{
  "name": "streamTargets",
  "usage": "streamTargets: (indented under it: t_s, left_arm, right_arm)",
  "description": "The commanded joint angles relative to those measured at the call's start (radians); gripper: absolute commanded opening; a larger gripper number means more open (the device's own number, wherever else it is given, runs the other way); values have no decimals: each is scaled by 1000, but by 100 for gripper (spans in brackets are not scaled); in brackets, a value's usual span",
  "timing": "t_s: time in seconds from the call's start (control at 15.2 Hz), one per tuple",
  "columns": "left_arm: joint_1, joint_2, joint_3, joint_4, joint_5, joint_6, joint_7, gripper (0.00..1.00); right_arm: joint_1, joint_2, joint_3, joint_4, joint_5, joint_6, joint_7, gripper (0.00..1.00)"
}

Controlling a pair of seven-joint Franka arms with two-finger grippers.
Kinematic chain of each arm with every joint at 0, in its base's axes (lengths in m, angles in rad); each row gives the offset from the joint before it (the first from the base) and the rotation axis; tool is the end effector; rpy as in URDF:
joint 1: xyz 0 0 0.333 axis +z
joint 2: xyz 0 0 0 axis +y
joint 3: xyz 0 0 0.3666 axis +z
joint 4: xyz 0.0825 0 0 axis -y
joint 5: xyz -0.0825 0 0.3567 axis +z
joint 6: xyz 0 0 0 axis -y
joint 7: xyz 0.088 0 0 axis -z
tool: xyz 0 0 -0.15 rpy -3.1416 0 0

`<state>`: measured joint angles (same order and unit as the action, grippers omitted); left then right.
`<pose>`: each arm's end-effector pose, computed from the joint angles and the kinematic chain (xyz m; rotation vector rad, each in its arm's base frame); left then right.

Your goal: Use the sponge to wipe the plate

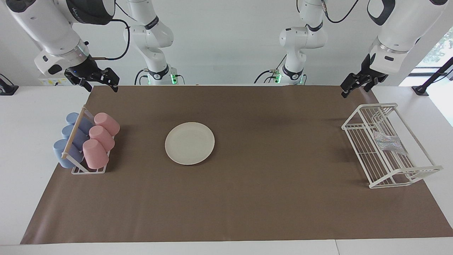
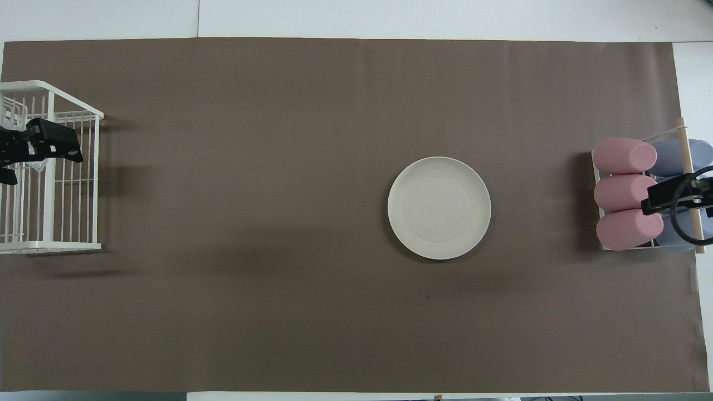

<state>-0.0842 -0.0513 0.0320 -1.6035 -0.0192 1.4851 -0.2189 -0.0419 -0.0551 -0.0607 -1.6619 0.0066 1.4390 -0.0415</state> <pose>0.4956 -0.0284 0.6369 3.1174 0.2587 -0.1085 0.4808 -0.0493 0.6106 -3.1074 0.0939 0.2598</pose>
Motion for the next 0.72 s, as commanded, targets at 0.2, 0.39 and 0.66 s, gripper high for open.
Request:
streamTargets:
  t_s: [0.2, 0.39, 0.66]
  left_arm:
    - [34, -29, -3, -35, -39, 18, 41, 100]
    - [34, -1, -11, 22, -30, -26, 41, 100]
    - [32, -4, -29, 20, 4, -40, 38, 100]
  right_arm:
    - [-1, -26, 4, -33, -5, 21, 17, 100]
    - [-1, -26, 5, -32, -4, 21, 17, 100]
    - [-1, -26, 4, -32, -4, 21, 17, 100]
